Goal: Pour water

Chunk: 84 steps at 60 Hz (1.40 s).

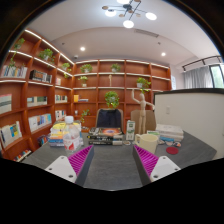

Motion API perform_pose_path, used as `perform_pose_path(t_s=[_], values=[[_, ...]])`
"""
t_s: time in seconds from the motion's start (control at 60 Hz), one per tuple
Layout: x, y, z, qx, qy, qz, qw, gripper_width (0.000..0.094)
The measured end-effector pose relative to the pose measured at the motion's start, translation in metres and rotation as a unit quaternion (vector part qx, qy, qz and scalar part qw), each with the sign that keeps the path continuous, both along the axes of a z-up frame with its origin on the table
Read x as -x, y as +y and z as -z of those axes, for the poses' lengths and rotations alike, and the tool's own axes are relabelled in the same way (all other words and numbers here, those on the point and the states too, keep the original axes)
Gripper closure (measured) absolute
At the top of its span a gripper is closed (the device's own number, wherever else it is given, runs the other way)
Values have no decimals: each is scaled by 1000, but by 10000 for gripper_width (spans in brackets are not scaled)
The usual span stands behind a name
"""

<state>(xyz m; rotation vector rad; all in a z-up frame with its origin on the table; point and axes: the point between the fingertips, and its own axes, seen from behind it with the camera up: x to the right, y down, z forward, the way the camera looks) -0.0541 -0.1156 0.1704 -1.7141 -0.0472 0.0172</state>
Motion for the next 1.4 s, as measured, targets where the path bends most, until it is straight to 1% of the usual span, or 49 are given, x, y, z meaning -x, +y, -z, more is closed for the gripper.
perform_pose_path(t_s=[0.05,0.133,0.15,0.183,0.233,0.25,0.35,0.483,0.683,0.717,0.767,0.833,0.867,0.95,0.967,0.983,1.017,1.033,1.067,1.283,1.3,1.333,1.4], values=[[14,-1,2,6,-5,-5,1000,114],[37,0,15,17,-4,-24,1000,113],[36,3,9,21,-2,-29,999,115],[61,2,36,28,2,-38,999,113],[96,13,59,30,5,-48,998,107],[122,13,61,30,5,-48,998,106],[154,32,73,28,5,-62,998,105],[175,63,70,15,13,-69,997,108],[185,101,66,6,42,-59,997,110],[185,106,66,3,45,-58,997,131],[185,114,67,1,48,-54,997,207],[181,121,67,-2,48,-46,998,379],[180,122,68,-1,42,-46,998,383],[178,124,69,4,40,-44,998,435],[178,124,69,6,41,-44,998,470],[178,124,70,8,40,-44,998,473],[178,124,70,14,43,-42,998,514],[177,124,71,18,44,-41,998,515],[176,125,69,23,47,-33,998,549],[170,124,71,29,60,-33,997,548],[168,125,71,28,64,-32,997,599],[165,124,71,31,68,-33,997,600],[148,125,65,31,109,-22,993,600]])
